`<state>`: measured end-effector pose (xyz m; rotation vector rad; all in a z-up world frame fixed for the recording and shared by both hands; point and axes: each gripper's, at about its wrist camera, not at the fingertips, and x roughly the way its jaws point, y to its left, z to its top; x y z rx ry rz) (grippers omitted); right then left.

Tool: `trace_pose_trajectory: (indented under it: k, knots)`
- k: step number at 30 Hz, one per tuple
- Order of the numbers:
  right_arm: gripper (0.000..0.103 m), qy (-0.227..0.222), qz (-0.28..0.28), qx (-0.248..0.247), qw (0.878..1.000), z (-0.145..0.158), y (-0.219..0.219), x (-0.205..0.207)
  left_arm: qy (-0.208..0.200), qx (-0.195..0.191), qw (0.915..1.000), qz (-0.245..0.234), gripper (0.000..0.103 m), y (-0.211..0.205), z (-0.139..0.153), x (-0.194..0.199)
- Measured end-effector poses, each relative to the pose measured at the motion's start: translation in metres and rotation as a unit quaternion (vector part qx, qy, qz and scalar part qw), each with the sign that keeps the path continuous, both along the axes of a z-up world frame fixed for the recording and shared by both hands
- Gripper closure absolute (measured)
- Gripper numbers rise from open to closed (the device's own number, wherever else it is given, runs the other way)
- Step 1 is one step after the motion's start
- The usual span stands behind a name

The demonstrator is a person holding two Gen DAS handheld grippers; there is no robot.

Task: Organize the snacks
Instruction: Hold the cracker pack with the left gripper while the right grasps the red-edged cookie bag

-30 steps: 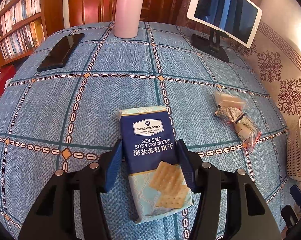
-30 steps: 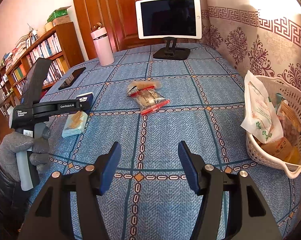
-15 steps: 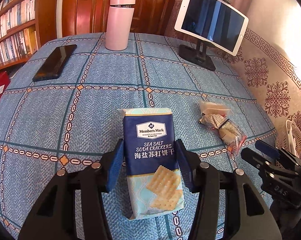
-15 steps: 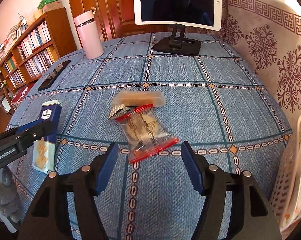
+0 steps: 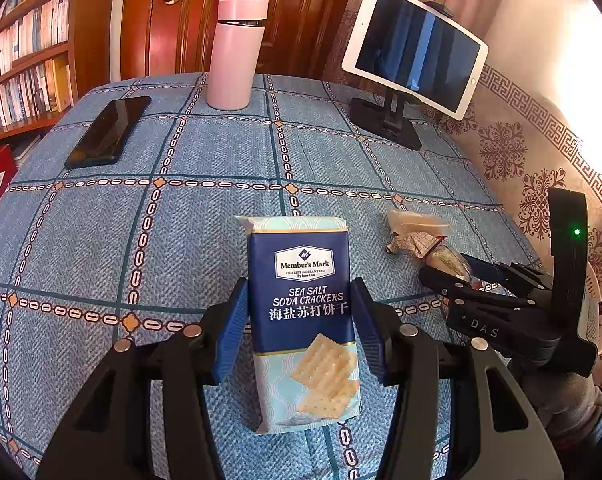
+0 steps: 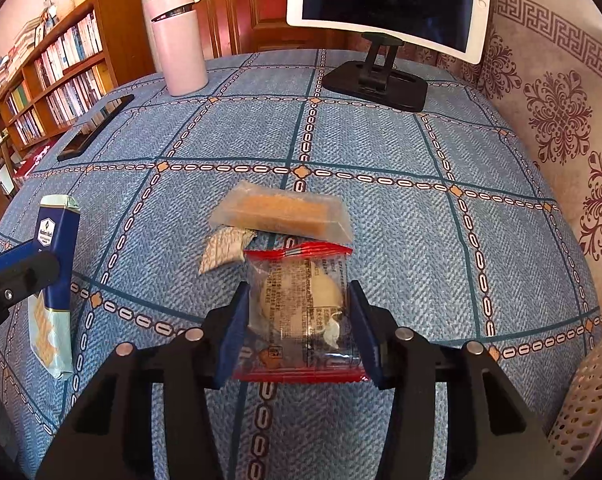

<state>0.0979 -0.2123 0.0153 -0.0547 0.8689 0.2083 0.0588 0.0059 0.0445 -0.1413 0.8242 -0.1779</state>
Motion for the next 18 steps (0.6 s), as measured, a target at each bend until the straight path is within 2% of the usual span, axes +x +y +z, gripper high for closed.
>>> trace_pose_trajectory:
  k: [3, 13, 15, 18]
  knots:
    - [0.059, 0.0, -0.006, 0.008, 1.0, 0.001, -0.003, -0.008, 0.002, 0.001, 1.0, -0.001, 0.051, -0.001, -0.001, 0.0]
    - [0.059, -0.025, -0.017, 0.048, 0.998, 0.024, -0.016, -0.051, 0.003, -0.001, 1.0, -0.007, 0.051, -0.002, -0.001, 0.0]
    - [0.059, -0.032, -0.021, 0.057, 0.998, 0.031, -0.019, -0.06, 0.0, -0.001, 1.0, -0.009, 0.058, -0.003, 0.001, -0.001]
    - [0.059, -0.044, -0.026, 0.066, 0.996, 0.041, -0.025, -0.073, -0.005, -0.003, 0.9999, -0.012, 0.058, -0.005, 0.004, -0.003]
